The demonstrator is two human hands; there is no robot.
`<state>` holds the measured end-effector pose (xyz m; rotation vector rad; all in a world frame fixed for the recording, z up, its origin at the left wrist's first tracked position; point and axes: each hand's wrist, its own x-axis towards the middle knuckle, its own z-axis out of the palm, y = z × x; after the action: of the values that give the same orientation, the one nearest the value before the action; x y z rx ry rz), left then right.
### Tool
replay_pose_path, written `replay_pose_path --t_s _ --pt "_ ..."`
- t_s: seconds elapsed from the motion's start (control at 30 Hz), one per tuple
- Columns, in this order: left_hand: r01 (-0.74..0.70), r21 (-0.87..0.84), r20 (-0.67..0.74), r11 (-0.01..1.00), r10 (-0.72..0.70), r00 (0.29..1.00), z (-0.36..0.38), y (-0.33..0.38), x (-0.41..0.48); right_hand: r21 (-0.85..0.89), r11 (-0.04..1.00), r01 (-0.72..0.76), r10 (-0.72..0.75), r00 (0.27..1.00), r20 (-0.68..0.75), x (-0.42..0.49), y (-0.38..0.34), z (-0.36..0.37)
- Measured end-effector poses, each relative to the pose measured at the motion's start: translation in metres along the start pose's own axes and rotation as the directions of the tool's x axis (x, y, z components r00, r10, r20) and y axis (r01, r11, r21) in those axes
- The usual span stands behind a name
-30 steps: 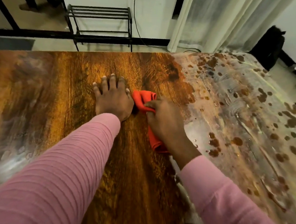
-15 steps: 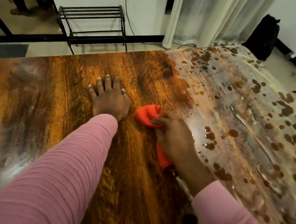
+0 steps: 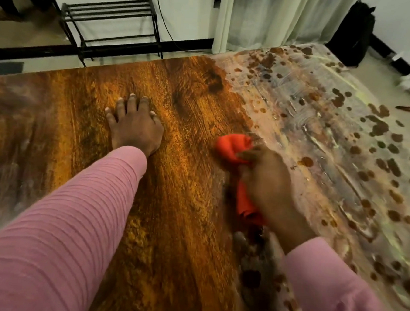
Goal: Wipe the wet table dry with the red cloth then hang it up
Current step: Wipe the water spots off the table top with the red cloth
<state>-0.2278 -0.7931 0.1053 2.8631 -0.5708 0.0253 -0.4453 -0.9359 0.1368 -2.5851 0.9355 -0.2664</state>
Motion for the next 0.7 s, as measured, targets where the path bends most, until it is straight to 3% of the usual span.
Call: replay_pose_path --t_s 0.07,0.13,0.3,0.4,0.5,0.63,0.7 --pt "0.002 0.007 -0.002 1.0 -0.002 1.0 0.001 0.001 0.001 -0.007 0.99 -0.144 0.142 0.98 -0.138 0.009 0.017 -0.006" --pt "0.007 0.012 0.001 1.0 -0.007 1.0 -0.001 0.003 0.002 -0.049 0.993 -0.106 0.096 0.978 -0.183 0.009 0.016 -0.003" --pt "-0.079 0.068 -0.066 0.995 0.083 0.994 -0.016 0.016 -0.031 -0.04 0.996 -0.079 0.071 0.983 -0.172 0.009 0.016 -0.001" --pt "-0.096 -0.074 -0.043 0.993 0.093 0.995 -0.022 0.036 -0.087 -0.027 0.989 -0.145 0.141 0.983 -0.119 0.012 0.01 -0.006" --pt "-0.059 -0.175 0.0 0.983 0.06 0.998 -0.027 0.045 -0.153 0.096 0.967 -0.236 0.243 0.967 -0.075 0.009 0.002 -0.023" --pt "-0.017 -0.162 0.052 0.987 0.026 0.998 -0.028 0.034 -0.209 0.142 0.981 -0.128 0.15 0.977 -0.15 -0.027 -0.019 -0.034" --pt "-0.017 -0.124 0.092 0.992 0.029 0.995 -0.025 0.028 -0.219 0.133 0.991 -0.017 0.031 0.995 -0.099 -0.06 -0.03 -0.023"
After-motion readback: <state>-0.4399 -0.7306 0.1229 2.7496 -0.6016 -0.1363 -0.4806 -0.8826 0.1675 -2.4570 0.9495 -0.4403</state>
